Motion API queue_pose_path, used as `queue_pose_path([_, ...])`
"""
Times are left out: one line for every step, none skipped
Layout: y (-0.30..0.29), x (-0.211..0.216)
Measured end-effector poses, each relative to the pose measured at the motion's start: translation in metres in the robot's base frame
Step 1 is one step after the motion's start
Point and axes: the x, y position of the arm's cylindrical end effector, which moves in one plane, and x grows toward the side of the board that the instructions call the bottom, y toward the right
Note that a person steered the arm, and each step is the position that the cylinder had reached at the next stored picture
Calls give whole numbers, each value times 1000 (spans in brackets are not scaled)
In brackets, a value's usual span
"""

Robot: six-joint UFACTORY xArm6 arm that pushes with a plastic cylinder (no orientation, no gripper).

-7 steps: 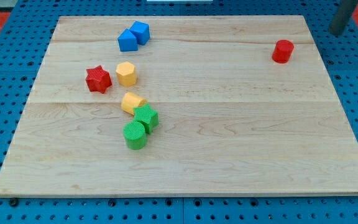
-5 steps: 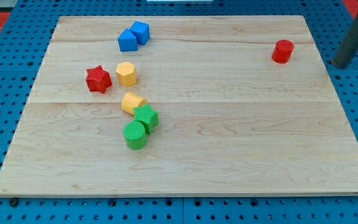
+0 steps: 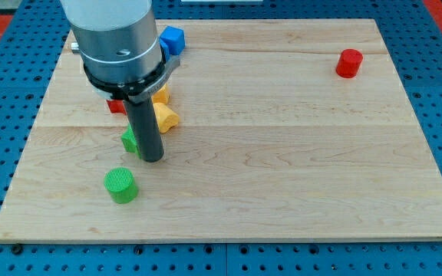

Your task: Separate the green blocks

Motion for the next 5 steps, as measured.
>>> queue_pose_path([7, -2])
queue_pose_path([14, -26])
queue_pose_path([5, -38])
queue_pose_path([9, -52])
queue_pose_path([2, -69])
